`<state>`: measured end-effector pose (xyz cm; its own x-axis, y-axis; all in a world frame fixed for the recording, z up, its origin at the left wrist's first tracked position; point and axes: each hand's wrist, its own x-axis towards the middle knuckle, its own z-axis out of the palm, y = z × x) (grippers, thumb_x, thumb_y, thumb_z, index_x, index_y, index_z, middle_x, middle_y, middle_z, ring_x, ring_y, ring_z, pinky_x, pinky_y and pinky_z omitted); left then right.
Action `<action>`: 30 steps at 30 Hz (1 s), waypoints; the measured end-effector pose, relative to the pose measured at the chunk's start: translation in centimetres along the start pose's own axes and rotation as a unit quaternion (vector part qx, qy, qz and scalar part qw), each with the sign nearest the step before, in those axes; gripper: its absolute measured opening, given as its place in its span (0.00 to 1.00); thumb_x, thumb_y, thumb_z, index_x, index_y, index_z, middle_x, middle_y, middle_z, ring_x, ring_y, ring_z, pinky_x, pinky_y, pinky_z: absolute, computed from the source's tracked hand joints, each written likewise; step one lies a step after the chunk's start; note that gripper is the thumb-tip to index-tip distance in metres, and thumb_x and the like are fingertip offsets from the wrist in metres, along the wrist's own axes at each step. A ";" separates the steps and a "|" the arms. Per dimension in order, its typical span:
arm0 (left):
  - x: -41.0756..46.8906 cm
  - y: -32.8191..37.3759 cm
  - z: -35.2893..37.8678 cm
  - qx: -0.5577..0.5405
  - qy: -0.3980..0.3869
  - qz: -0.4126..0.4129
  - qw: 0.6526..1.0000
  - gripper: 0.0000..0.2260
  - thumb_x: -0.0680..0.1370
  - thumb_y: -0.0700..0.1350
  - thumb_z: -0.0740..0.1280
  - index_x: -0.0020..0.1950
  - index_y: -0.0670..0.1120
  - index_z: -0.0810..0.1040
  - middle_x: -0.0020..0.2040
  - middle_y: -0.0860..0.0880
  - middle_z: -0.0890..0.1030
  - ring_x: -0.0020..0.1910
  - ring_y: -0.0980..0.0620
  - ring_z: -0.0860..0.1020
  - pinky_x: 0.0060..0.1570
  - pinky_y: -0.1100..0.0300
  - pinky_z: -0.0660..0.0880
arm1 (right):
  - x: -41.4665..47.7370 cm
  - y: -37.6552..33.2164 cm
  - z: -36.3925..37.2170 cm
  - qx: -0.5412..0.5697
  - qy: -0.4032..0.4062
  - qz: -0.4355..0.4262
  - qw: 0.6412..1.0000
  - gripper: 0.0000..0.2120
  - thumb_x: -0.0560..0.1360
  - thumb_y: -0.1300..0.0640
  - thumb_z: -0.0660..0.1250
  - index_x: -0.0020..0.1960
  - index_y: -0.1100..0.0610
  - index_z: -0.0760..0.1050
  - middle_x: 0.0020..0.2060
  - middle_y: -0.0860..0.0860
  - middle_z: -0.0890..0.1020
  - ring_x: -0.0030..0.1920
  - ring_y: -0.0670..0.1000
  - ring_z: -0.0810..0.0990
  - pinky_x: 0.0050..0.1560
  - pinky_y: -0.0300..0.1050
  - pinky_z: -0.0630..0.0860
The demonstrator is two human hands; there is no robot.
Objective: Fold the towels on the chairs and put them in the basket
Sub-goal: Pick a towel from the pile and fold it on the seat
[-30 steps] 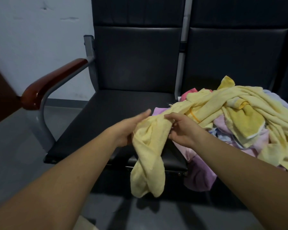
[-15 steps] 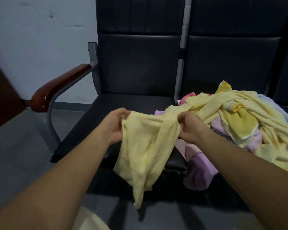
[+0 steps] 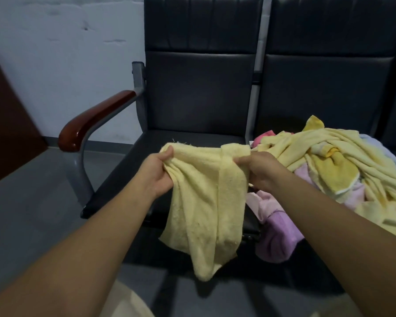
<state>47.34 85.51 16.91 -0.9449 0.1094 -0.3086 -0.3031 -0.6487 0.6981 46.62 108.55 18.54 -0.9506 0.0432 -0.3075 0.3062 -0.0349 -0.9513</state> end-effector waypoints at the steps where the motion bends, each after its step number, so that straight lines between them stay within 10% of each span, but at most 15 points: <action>1: 0.0 0.1 -0.1 -0.006 -0.005 0.011 1.000 0.12 0.82 0.38 0.62 0.63 0.34 0.77 0.53 0.37 0.84 0.55 0.40 0.83 0.56 0.45 0.78 | -0.1 0.2 -0.3 0.023 0.001 0.012 1.000 0.07 0.77 0.67 0.67 0.55 0.62 0.75 0.49 0.58 0.81 0.47 0.56 0.82 0.43 0.52 0.80; 4: 0.0 0.1 -0.1 0.031 -0.004 0.022 0.999 0.10 0.81 0.35 0.61 0.59 0.34 0.78 0.51 0.39 0.85 0.51 0.43 0.84 0.52 0.48 0.80 | -0.2 1.0 -0.1 0.034 0.010 0.016 0.999 0.07 0.80 0.70 0.61 0.48 0.59 0.71 0.46 0.57 0.78 0.46 0.58 0.79 0.50 0.61 0.77; 8: -0.1 -0.3 0.1 0.125 -0.034 -0.031 0.991 0.06 0.77 0.37 0.64 0.51 0.38 0.79 0.44 0.43 0.82 0.42 0.46 0.83 0.47 0.53 0.81 | 0.0 1.1 1.5 -0.041 0.035 -0.061 0.997 0.13 0.81 0.61 0.62 0.65 0.56 0.72 0.60 0.59 0.77 0.58 0.60 0.78 0.60 0.64 0.77; 11: 0.1 -0.6 0.4 0.154 -0.022 -0.043 0.987 0.06 0.79 0.43 0.68 0.50 0.41 0.79 0.41 0.45 0.81 0.38 0.48 0.82 0.41 0.54 0.82 | 0.0 1.0 1.9 -0.189 -0.016 -0.146 0.971 0.34 0.72 0.44 0.75 0.73 0.45 0.63 0.60 0.46 0.68 0.60 0.51 0.72 0.55 0.49 0.77; 14: 0.3 -0.5 0.6 0.109 0.014 0.002 0.994 0.05 0.80 0.42 0.66 0.52 0.40 0.79 0.43 0.44 0.81 0.37 0.48 0.83 0.37 0.55 0.82 | 1.1 1.5 1.4 -0.399 -0.001 -0.236 0.886 0.24 0.70 0.49 0.78 0.63 0.53 0.76 0.56 0.45 0.75 0.55 0.46 0.73 0.50 0.41 0.72; 19: 0.5 0.2 0.2 0.065 0.002 0.102 0.993 0.03 0.81 0.36 0.64 0.52 0.40 0.76 0.45 0.44 0.81 0.41 0.48 0.82 0.45 0.52 0.82 | 2.7 1.4 -0.2 -0.457 0.087 -0.239 0.852 0.11 0.78 0.52 0.67 0.56 0.57 0.81 0.49 0.48 0.80 0.49 0.49 0.78 0.52 0.48 0.78; 22: 0.1 1.1 0.1 0.018 -0.012 0.139 0.990 0.03 0.82 0.36 0.62 0.53 0.40 0.75 0.48 0.42 0.83 0.46 0.46 0.83 0.52 0.49 0.82 | 2.0 0.6 -0.9 -0.361 0.133 -0.224 0.895 0.11 0.82 0.53 0.62 0.58 0.57 0.80 0.48 0.49 0.79 0.50 0.50 0.77 0.54 0.50 0.77; 25: -0.3 2.1 0.1 -0.047 -0.028 0.162 0.985 0.03 0.82 0.37 0.61 0.51 0.41 0.75 0.52 0.40 0.83 0.53 0.42 0.83 0.58 0.43 0.79 | 1.1 -0.8 -1.0 0.047 0.097 -0.070 0.992 0.08 0.83 0.57 0.62 0.56 0.58 0.78 0.53 0.54 0.82 0.51 0.52 0.81 0.52 0.48 0.79; 27: -0.7 2.9 0.4 -0.076 -0.039 0.175 0.981 0.03 0.80 0.36 0.62 0.49 0.41 0.75 0.54 0.40 0.83 0.57 0.41 0.82 0.61 0.42 0.77 | 0.5 -1.8 -0.9 0.287 0.023 0.019 0.958 0.08 0.82 0.61 0.62 0.58 0.61 0.76 0.53 0.57 0.82 0.52 0.54 0.83 0.54 0.48 0.81; 30: -1.2 4.4 1.2 -0.086 -0.046 0.184 0.978 0.12 0.74 0.34 0.63 0.58 0.39 0.74 0.61 0.37 0.79 0.61 0.38 0.79 0.63 0.42 0.75 | 0.4 -3.2 -0.9 0.314 -0.017 -0.003 0.949 0.09 0.82 0.62 0.62 0.60 0.62 0.76 0.47 0.55 0.83 0.46 0.51 0.83 0.51 0.46 0.80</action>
<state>46.99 83.45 21.08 -0.9955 -0.0941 0.0080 0.0782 -0.7735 0.6289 45.32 109.55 21.46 -0.9563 0.0136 -0.2922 0.2204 -0.6231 -0.7505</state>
